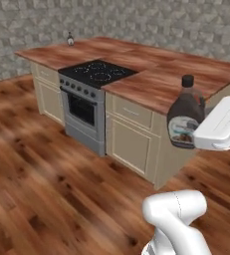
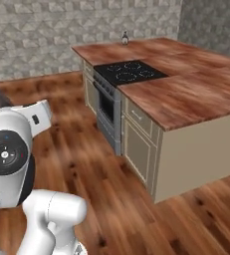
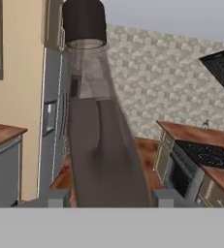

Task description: The dining table condiment station is running low on syrup bottle. Refill the condiment station by opening the cabinet and taking the syrup bottle from the cabinet and placing it on the dining table.

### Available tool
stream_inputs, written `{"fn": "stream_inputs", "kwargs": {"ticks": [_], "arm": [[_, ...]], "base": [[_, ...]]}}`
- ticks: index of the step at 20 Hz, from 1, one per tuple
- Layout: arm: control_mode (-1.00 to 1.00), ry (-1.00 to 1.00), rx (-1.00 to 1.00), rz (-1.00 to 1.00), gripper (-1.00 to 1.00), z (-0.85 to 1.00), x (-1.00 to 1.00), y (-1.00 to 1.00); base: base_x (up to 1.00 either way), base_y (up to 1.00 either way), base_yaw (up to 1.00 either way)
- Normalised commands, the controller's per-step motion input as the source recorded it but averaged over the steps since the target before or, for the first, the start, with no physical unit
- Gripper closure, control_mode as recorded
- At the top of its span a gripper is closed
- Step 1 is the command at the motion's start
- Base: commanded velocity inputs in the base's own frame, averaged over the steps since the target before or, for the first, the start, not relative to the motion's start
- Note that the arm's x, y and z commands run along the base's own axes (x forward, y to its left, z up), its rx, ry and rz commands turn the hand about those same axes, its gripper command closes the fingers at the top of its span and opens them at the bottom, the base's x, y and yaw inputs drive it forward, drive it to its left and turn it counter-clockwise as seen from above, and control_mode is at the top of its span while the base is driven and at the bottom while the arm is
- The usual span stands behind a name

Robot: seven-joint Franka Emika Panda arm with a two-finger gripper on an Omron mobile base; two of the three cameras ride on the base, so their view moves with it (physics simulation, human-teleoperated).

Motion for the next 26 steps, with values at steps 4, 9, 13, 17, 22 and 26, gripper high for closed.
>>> {"fn": "stream_inputs", "kwargs": {"ticks": [4, 9, 13, 17, 22, 26], "arm": [[1.00, 0.00, 0.00, 0.00, 1.00, 0.00, 0.00, 0.00], [1.00, 0.00, 0.00, 0.00, 1.00, 0.00, 0.00, 0.00], [1.00, 0.00, 0.00, 0.00, 1.00, 0.00, 0.00, 0.00], [1.00, 0.00, 0.00, 0.00, 1.00, 0.00, 0.00, 0.00], [1.00, 0.00, 0.00, 0.00, 1.00, 0.00, 0.00, 0.00], [1.00, 0.00, 0.00, 0.00, 1.00, 0.00, 0.00, 0.00]], "base": [[1.00, 0.79, -0.07], [1.00, 0.80, -0.02], [1.00, 0.89, -0.02], [1.00, 0.69, 0.00], [1.00, 0.62, 0.00], [1.00, 0.38, 0.00]]}}
